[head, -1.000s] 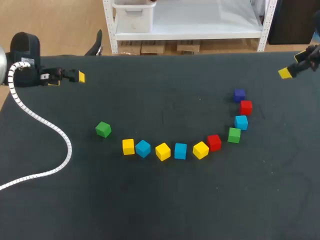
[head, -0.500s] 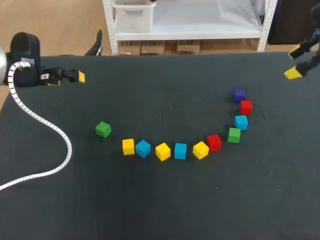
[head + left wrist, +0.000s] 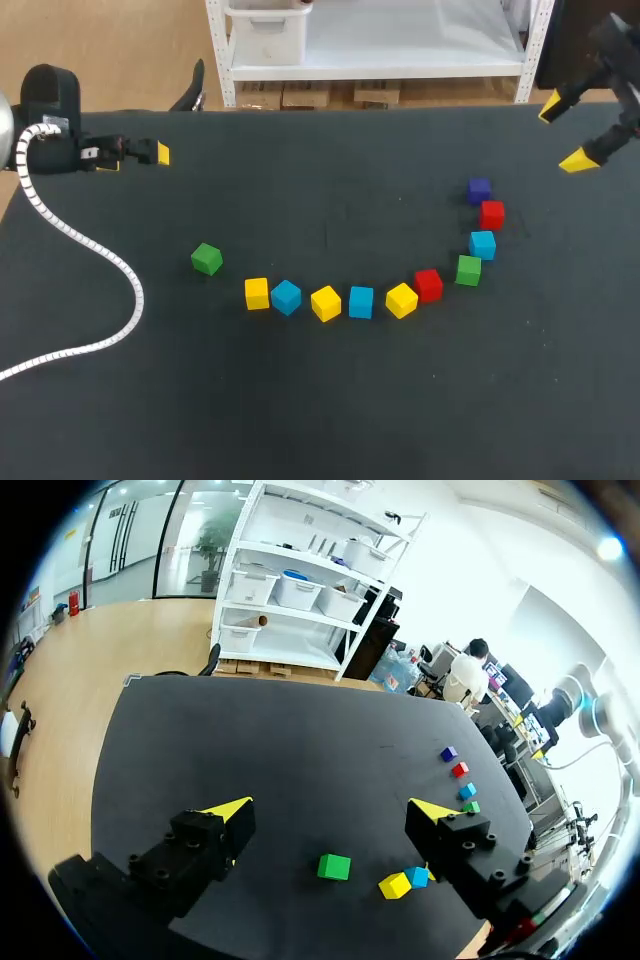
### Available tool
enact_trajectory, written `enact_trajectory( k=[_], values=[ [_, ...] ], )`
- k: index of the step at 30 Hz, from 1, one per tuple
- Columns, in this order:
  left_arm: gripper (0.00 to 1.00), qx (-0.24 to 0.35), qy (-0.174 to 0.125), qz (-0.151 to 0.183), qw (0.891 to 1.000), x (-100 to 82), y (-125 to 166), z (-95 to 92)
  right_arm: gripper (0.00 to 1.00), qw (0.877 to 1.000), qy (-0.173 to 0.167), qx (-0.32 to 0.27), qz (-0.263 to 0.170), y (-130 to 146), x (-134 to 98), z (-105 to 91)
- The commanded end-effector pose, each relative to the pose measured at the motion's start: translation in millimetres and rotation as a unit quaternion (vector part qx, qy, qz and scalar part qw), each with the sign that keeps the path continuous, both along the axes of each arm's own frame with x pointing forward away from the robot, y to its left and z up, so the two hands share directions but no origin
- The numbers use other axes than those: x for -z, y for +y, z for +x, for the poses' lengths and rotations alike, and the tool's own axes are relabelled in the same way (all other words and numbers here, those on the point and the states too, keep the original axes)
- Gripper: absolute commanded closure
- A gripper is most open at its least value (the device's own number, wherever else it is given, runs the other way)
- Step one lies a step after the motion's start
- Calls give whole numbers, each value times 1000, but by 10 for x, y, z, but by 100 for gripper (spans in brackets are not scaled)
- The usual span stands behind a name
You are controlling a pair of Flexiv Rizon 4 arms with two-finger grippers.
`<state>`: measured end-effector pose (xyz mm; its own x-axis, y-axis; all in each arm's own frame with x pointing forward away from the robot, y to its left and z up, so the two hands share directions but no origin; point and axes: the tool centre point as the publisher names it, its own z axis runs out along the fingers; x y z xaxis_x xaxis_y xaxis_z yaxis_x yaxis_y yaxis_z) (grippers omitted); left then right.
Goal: Place the blue cubes, place green cubes on the blue cubes, place the yellow cubes on the green cubes, then place the red cubes on the yellow cubes, and place purple cube on the red cubes.
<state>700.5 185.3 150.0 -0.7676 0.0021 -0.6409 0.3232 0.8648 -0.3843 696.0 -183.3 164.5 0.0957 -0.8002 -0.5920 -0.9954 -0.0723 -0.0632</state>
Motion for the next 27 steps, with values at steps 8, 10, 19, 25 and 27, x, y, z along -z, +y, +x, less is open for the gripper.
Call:
enact_trajectory(
  k=[8, 10, 19, 25, 27],
  values=[
    [0, 0, -1, -1, 1000, 3, 3, 1, 0, 991, -49, -111, 60, -208, 246, 127],
    [0, 0, -1, -1, 1000, 3, 3, 1, 0, 994, -40, -92, 50, -236, 310, 146],
    [0, 0, -1, -1, 1000, 3, 3, 1, 0, 998, -21, -35, 44, -410, 456, 171],
    [0, 0, -1, -1, 1000, 3, 3, 1, 0, 998, -15, -38, 38, -468, 493, 186],
    [0, 0, -1, -1, 1000, 3, 3, 1, 0, 998, -13, -42, 38, -475, 493, 177]
  ],
)
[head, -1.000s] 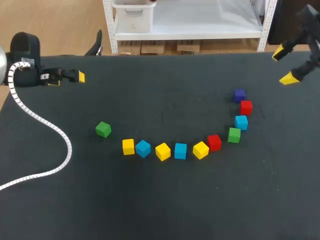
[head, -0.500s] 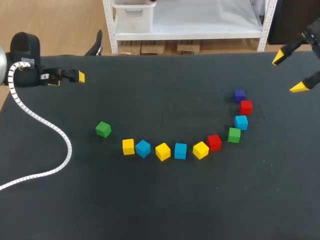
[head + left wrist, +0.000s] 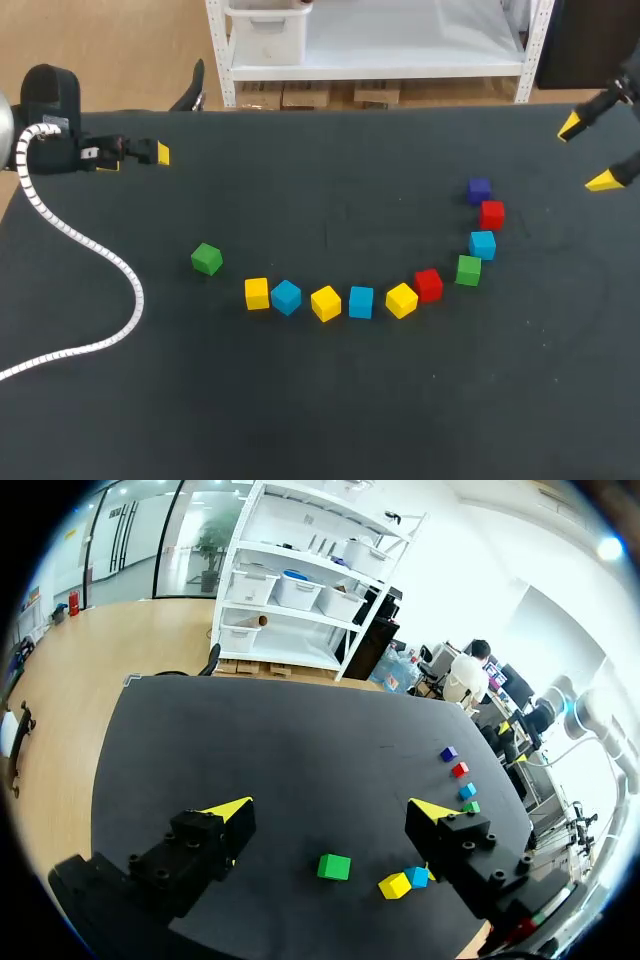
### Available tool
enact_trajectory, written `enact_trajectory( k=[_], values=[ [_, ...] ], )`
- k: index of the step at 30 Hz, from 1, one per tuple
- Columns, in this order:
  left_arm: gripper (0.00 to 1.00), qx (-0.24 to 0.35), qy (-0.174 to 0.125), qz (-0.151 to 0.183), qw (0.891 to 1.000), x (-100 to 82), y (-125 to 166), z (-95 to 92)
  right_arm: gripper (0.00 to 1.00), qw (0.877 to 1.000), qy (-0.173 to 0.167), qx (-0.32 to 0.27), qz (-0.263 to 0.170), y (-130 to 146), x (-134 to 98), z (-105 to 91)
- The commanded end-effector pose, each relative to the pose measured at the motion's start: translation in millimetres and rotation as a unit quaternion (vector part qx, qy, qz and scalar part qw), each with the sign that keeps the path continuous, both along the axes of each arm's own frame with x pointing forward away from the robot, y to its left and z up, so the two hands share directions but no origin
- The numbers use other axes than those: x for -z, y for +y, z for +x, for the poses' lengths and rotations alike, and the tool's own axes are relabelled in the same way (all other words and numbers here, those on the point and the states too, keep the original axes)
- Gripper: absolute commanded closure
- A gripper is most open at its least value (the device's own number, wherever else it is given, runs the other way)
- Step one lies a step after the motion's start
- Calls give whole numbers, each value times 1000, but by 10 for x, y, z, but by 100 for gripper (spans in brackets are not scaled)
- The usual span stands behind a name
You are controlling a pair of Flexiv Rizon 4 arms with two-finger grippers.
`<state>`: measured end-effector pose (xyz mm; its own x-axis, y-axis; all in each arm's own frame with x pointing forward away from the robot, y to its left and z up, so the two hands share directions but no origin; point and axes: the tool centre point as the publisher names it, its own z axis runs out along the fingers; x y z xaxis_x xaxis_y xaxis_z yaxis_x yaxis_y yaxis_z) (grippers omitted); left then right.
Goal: Place the blue cubes, place green cubes on the blue cubes, place the yellow cubes on the green cubes, then place the red cubes on the yellow cubes, and place purple cube on the red cubes.
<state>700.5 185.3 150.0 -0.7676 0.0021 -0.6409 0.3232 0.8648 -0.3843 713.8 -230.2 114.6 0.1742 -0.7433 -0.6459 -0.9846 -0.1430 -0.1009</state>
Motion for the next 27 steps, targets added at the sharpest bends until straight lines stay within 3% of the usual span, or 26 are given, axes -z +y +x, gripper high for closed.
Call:
enact_trajectory(
  k=[1, 4, 14, 16, 19, 23, 27],
  values=[
    [0, 0, -1, -1, 1000, 4, 3, 0, 0, 1000, 3, -6, -2, -5, -8, -7],
    [0, 0, -1, -1, 1000, 4, 3, 0, 0, 1000, 19, -9, -21, 10, -29, -20],
    [0, 0, -1, -1, 1000, 4, 3, 0, 0, 1000, 19, -9, -21, 10, -29, -20],
    [0, 26, -25, -8, 999, -59, 93, -37, 0, 1000, 19, -9, -21, 10, -29, -20],
    [0, 87, -61, 17, 994, -130, 209, -107, 0, 1000, 19, -9, -21, 10, -29, -20],
    [0, 197, -101, 64, 973, -193, 349, -219, 0, 1000, 19, -9, -21, 10, -29, -20],
    [0, 333, -122, 122, 927, -254, 420, -351, 0, 1000, 19, -9, -21, 10, -29, -20]
  ],
)
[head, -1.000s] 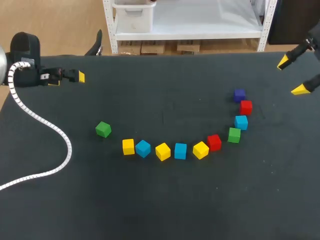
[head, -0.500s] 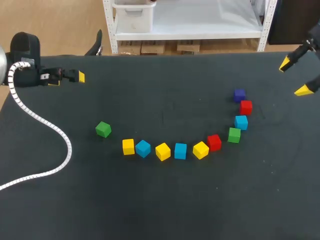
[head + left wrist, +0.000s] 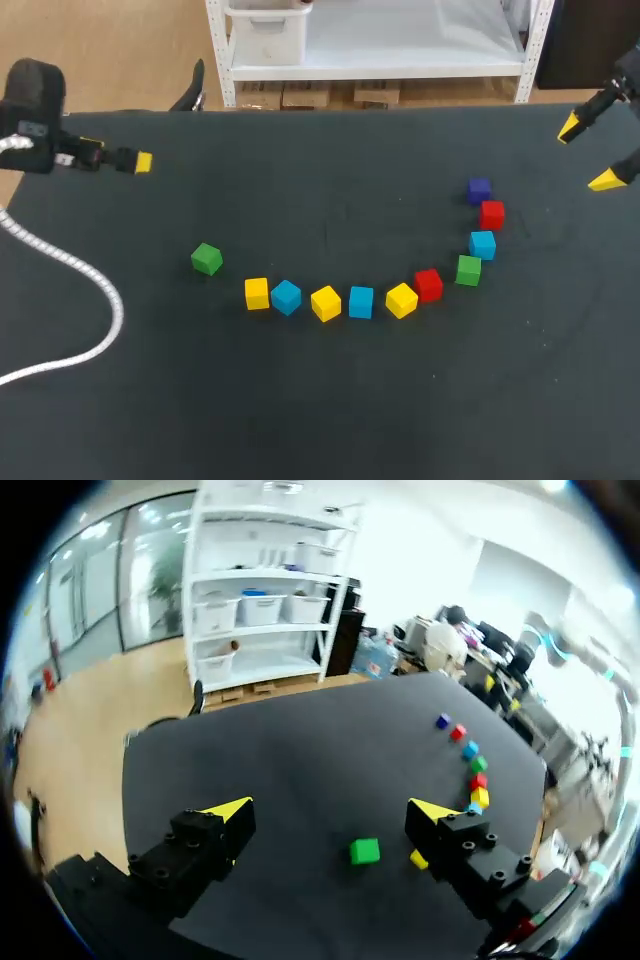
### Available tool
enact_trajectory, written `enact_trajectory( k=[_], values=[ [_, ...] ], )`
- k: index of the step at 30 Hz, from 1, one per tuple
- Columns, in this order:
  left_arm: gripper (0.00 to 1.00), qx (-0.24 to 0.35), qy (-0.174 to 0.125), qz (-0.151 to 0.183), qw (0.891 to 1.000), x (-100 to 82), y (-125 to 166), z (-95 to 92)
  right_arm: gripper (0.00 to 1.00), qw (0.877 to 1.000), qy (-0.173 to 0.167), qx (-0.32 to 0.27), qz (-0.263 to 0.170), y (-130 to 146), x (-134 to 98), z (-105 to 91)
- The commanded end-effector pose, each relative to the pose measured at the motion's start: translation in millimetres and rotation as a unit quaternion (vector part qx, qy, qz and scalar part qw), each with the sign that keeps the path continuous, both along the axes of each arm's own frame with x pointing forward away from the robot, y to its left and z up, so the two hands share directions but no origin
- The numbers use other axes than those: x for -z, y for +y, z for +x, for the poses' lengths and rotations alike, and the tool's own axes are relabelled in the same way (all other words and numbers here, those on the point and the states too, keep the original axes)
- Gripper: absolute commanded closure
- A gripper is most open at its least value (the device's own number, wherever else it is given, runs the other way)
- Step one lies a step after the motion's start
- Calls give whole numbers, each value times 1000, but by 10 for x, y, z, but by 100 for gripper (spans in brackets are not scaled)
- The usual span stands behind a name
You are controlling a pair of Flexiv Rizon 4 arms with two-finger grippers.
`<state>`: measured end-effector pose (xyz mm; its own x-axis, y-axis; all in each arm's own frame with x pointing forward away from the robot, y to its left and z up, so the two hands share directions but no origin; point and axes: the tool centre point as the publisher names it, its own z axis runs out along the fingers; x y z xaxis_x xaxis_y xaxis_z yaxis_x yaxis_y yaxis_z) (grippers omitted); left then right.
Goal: Place the blue cubes, place green cubes on the blue cubes, place the yellow cubes on the green cubes, then place the red cubes on the yellow cubes, and place purple cube on the red cubes.
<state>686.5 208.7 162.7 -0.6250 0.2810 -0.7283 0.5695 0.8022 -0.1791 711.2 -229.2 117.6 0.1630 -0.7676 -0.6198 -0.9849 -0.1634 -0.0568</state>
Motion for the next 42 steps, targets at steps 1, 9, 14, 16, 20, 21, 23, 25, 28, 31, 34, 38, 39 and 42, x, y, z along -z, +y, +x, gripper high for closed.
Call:
enact_trajectory(
  k=[1, 9, 14, 16, 20, 21, 23, 25, 28, 31, 34, 38, 39, 42],
  values=[
    [0, 253, -36, 69, 964, -142, 190, -253, 0, 1000, 0, -1, 1, 0, 0, 6],
    [0, 355, -51, 110, 927, -166, 175, -475, 0, 1000, 0, -1, 1, 0, 0, 6],
    [0, 355, -51, 110, 927, -166, 175, -475, 0, 1000, 0, -1, 1, 0, 0, 6],
    [0, 355, -51, 110, 927, -166, 175, -475, 0, 1000, 0, -1, 1, 0, 0, 6],
    [0, 355, -51, 110, 927, -166, 175, -475, 0, 1000, 0, -1, 1, 0, 0, 6],
    [0, 368, -44, 126, 920, -114, 136, -500, 0, 1000, 0, -1, 1, 0, 0, 6],
    [0, 394, -47, 164, 903, -43, 26, -568, 0, 1000, 0, -1, 1, 0, 0, 6],
    [0, 405, -45, 163, 898, -3, -79, -602, 0, 1000, 0, -1, 1, 0, 0, 6],
    [0, 412, -44, 182, 892, 27, -249, -633, 0, 1000, 0, -1, 1, 0, 0, 6],
    [0, 433, -48, 201, 877, 40, -473, -684, 0, 1000, 0, -1, 1, 0, 0, 6],
    [0, 436, -36, 210, 874, 62, -697, -715, 0, 1000, 0, -1, 1, 0, 0, 6],
    [0, 433, -24, 238, 869, 113, -999, -792, 0, 1000, 0, -1, 1, 0, 0, 6],
    [0, 434, -24, 244, 867, 132, -1063, -815, 0, 1000, 0, -1, 1, 0, 0, 6],
    [0, 443, -16, 264, 857, 206, -1251, -877, 0, 1000, 0, -1, 1, 0, 0, 6]
  ],
)
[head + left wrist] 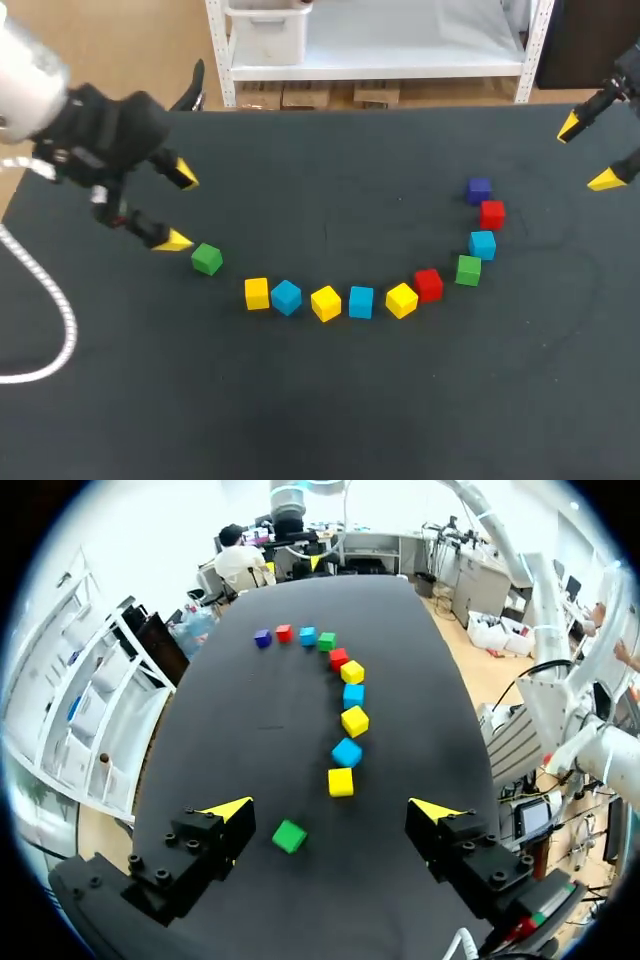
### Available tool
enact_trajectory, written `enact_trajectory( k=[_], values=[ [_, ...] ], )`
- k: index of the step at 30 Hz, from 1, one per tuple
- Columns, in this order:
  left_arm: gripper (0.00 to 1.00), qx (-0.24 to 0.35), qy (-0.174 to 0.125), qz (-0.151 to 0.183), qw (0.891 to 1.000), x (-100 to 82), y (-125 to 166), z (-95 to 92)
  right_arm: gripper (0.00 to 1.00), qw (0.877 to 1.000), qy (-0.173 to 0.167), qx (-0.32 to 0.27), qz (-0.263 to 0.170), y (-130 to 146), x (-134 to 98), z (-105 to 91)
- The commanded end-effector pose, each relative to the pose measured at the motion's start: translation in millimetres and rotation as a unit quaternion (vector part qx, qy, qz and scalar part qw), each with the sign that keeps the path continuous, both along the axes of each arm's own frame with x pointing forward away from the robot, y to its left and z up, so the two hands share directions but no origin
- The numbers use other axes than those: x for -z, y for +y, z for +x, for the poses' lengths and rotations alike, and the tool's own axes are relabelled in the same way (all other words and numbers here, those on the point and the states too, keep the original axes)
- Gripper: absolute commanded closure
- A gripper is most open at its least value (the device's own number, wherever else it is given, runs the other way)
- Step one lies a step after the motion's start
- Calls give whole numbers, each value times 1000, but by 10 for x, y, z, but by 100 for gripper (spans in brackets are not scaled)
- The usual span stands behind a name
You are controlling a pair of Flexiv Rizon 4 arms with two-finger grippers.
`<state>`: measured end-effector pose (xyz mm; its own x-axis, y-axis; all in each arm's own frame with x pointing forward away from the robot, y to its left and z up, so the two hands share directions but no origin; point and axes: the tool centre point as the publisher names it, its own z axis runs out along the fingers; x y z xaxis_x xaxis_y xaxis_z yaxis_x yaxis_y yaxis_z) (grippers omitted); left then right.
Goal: Place the blue cubes, place green cubes on the blue cubes, place the yellow cubes on the green cubes, then place the red cubes on the yellow cubes, and place purple cube on the red cubes.
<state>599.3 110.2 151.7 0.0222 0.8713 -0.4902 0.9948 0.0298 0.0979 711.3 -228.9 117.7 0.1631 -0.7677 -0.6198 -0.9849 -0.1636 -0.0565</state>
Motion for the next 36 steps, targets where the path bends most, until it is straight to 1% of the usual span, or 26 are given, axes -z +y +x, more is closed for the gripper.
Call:
enact_trajectory(
  k=[1, 4, 8, 12, 14, 16, 18, 20, 21, 23, 24, 25, 28, 30, 32, 36],
  values=[
    [0, 2, -1, 74, 997, 118, -317, -21, 0, 1000, 0, -1, 1, -3, 2, 5],
    [0, 14, -1, 97, 995, 209, -524, -81, 0, 1000, 0, -1, 1, -3, 2, 5],
    [0, 25, 4, 117, 993, 369, -751, -108, 0, 1000, 0, -1, 1, -3, 2, 5],
    [0, 45, -6, 147, 988, 535, -964, -106, 0, 1000, 0, -1, 1, -3, 2, 5],
    [0, 51, -1, 146, 988, 624, -1069, -90, 0, 1000, 0, -1, 1, -3, 2, 5],
    [0, 64, -3, 150, 987, 720, -1166, -69, 0, 1000, 0, -1, 1, -3, 2, 5],
    [0, 72, -10, 166, 983, 807, -1243, -44, 0, 1000, 0, -1, 1, -3, 2, 5],
    [0, 74, -9, 160, 984, 872, -1298, -9, 0, 1000, 0, -1, 1, -3, 2, 5],
    [0, 73, -7, 166, 983, 916, -1325, 10, 0, 1000, 0, -1, 1, -3, 2, 5],
    [0, 74, -8, 167, 983, 985, -1376, 38, 0, 1000, 0, -1, 1, -3, 2, 5],
    [0, 77, -13, 180, 981, 1029, -1406, 52, 0, 1000, 0, -1, 1, -3, 2, 5],
    [0, 78, -13, 180, 980, 1069, -1434, 60, 0, 1000, 0, -1, 1, -3, 2, 5],
    [0, 78, -10, 181, 980, 1134, -1522, 75, 0, 1000, 0, -1, 1, -3, 2, 5],
    [0, 88, -16, 189, 978, 1171, -1594, 59, 0, 1000, 0, -1, 1, -3, 2, 5],
    [0, 95, -15, 193, 976, 1215, -1660, 41, 0, 1000, 0, -1, 1, -3, 2, 5],
    [0, 106, -9, 191, 976, 1278, -1766, 13, 0, 1000, 0, -1, 1, -3, 2, 5]
  ],
)
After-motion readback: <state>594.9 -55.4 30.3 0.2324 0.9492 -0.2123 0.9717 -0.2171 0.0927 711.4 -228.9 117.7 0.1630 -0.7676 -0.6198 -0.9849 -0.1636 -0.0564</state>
